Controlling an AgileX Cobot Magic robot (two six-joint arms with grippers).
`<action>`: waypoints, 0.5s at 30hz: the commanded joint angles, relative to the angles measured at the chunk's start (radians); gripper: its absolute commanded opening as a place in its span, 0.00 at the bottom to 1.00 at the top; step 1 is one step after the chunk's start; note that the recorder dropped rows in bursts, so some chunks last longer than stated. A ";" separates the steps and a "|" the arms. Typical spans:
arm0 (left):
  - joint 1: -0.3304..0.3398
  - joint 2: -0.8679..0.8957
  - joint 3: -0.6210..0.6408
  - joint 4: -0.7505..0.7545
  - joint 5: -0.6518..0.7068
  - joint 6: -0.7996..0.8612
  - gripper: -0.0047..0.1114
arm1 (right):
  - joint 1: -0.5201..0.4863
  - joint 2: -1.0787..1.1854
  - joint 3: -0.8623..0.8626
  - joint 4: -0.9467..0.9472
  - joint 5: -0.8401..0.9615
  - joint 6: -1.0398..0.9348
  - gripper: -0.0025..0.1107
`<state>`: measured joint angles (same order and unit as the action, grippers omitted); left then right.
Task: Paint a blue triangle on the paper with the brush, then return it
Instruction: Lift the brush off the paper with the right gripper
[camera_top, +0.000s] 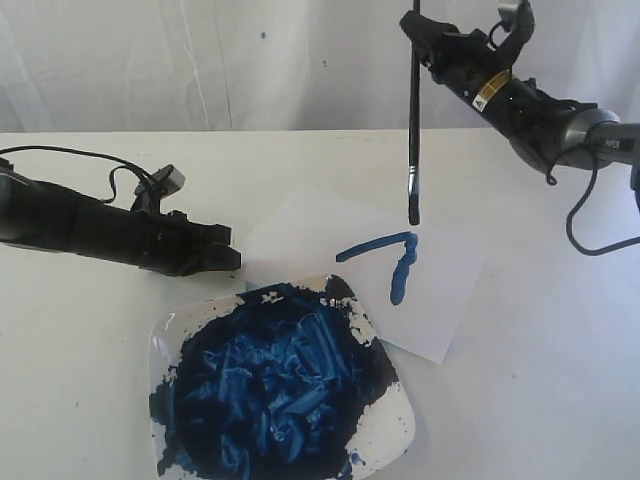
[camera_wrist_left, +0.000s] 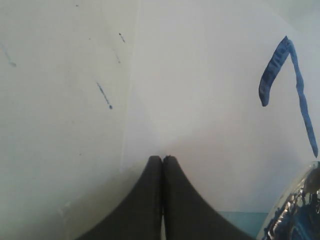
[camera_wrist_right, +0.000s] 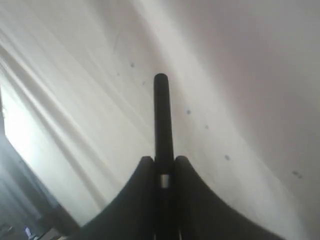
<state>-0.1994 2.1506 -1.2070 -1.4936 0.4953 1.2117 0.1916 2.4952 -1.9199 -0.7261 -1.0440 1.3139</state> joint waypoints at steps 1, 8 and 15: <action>-0.006 0.041 0.018 0.018 -0.033 -0.026 0.04 | -0.001 -0.022 -0.004 -0.095 -0.033 0.104 0.02; -0.006 0.041 0.018 0.018 -0.033 -0.026 0.04 | -0.001 -0.022 0.002 -0.122 -0.025 0.149 0.02; -0.006 0.041 0.018 0.018 -0.033 -0.026 0.04 | -0.030 -0.022 0.002 -0.115 0.105 0.225 0.02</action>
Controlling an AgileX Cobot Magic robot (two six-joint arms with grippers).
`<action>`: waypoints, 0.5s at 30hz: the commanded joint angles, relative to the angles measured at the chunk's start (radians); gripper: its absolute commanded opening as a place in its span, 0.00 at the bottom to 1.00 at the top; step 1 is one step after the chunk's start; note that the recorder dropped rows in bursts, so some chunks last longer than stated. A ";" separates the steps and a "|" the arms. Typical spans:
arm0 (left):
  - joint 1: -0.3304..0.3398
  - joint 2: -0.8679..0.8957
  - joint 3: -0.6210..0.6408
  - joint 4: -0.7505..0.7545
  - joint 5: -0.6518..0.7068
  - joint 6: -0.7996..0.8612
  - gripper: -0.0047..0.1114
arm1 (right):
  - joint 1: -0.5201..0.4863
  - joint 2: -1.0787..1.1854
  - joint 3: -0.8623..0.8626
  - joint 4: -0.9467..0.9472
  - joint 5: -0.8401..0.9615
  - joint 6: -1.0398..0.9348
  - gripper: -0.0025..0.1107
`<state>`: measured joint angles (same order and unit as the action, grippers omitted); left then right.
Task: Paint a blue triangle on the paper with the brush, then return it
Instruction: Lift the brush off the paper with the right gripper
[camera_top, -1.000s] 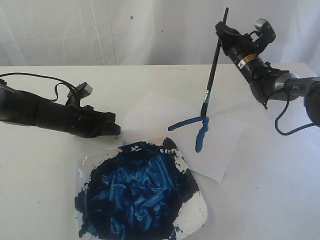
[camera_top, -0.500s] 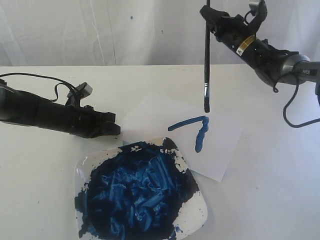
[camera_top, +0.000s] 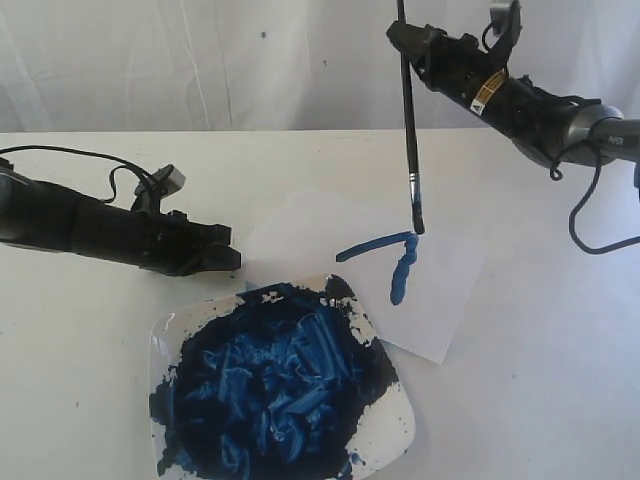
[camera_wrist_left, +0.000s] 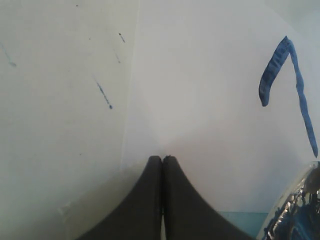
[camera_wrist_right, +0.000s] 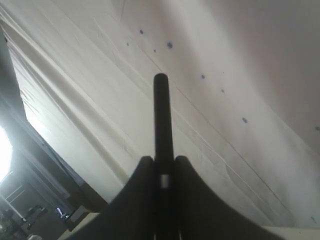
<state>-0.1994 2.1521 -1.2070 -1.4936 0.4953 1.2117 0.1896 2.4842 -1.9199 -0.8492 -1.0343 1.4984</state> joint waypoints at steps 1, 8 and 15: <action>-0.006 0.040 0.018 0.018 -0.033 -0.026 0.04 | -0.037 -0.009 0.002 0.016 0.117 0.043 0.02; -0.006 0.040 0.018 0.018 -0.033 -0.026 0.04 | -0.070 0.055 -0.004 0.288 0.167 0.080 0.02; -0.006 0.040 0.018 0.018 -0.033 -0.026 0.04 | -0.068 0.158 -0.103 0.219 0.229 0.277 0.02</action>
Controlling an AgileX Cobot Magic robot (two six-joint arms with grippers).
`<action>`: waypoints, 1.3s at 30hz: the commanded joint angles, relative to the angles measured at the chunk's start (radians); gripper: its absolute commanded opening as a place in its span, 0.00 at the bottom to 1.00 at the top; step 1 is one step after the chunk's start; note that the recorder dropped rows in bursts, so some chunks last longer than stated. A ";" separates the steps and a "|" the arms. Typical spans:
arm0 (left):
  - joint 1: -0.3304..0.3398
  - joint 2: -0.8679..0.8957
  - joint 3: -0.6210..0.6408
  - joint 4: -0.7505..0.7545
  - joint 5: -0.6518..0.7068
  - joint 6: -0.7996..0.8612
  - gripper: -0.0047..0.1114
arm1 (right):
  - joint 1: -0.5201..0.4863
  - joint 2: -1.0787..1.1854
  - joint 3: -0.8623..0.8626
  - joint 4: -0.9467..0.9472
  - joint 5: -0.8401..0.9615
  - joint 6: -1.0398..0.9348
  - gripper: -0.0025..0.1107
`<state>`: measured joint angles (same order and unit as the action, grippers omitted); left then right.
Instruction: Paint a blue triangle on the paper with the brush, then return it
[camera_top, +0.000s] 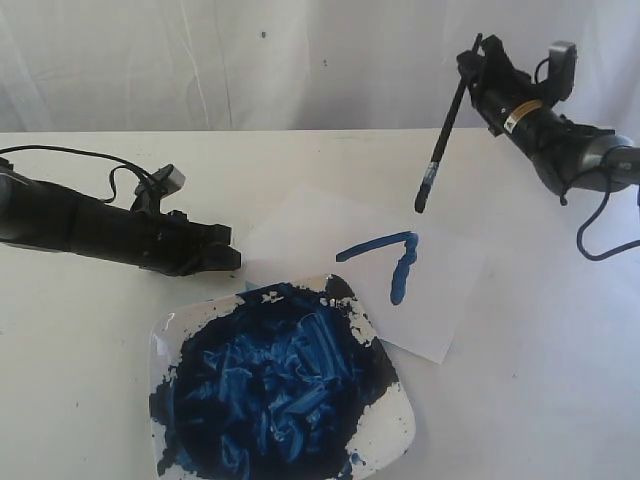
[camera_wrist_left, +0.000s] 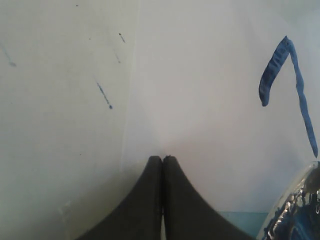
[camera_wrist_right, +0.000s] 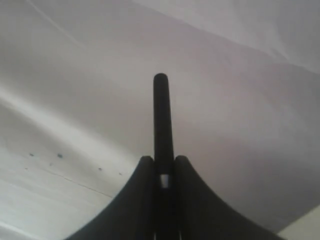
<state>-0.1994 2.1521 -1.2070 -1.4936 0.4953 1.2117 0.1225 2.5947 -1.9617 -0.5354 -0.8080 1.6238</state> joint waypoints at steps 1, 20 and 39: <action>-0.006 0.040 0.018 0.018 -0.033 -0.026 0.04 | 0.001 0.061 -0.076 -0.127 -0.010 0.174 0.02; -0.006 0.040 0.018 0.018 -0.033 -0.026 0.04 | 0.040 0.102 -0.140 -0.162 -0.413 -0.055 0.02; -0.006 0.040 0.018 0.018 -0.033 -0.026 0.04 | 0.086 0.137 -0.127 0.017 -0.413 -0.103 0.02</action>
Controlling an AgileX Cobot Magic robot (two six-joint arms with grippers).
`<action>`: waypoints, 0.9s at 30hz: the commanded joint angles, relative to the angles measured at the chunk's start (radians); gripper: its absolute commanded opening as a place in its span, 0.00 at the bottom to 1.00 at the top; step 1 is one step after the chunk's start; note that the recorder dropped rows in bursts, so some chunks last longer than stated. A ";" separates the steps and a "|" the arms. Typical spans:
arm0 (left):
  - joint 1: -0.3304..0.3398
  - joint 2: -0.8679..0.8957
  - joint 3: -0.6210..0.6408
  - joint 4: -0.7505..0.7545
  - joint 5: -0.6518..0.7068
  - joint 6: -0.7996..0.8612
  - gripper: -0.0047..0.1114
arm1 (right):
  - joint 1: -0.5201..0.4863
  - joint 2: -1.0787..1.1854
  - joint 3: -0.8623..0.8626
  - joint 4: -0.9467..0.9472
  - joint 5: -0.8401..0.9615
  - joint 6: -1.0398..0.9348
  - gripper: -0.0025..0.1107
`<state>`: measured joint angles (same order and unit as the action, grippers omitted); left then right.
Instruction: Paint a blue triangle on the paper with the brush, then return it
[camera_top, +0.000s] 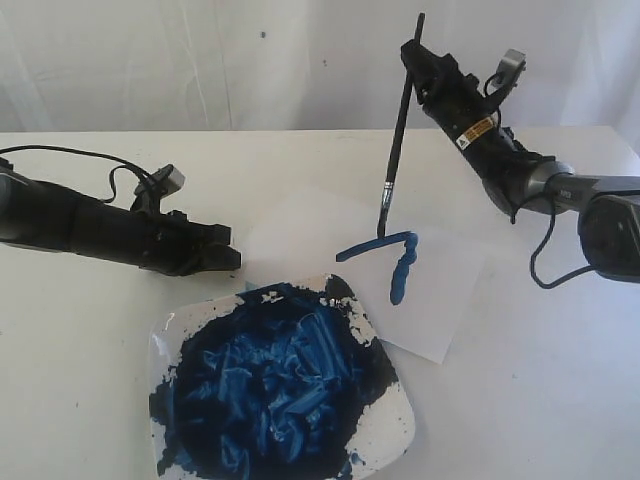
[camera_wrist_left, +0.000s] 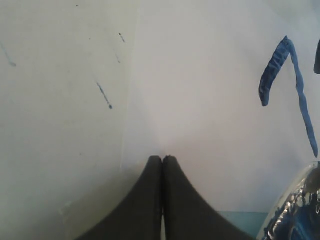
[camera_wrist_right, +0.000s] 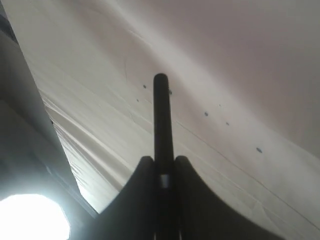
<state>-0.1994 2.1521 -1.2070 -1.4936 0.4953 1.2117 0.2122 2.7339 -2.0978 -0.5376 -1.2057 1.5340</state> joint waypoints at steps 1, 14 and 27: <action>-0.006 0.040 0.018 0.018 -0.033 -0.026 0.04 | -0.003 -0.002 0.017 0.028 -0.015 -0.014 0.02; -0.006 0.040 0.018 0.018 -0.033 -0.026 0.04 | 0.071 -0.002 0.147 0.356 -0.015 -0.056 0.02; -0.006 0.040 0.018 0.018 -0.033 -0.026 0.04 | 0.072 -0.004 0.156 0.321 -0.015 -0.178 0.02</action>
<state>-0.1994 2.1521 -1.2070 -1.4936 0.4953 1.2117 0.2903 2.7339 -1.9510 -0.2017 -1.2057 1.3892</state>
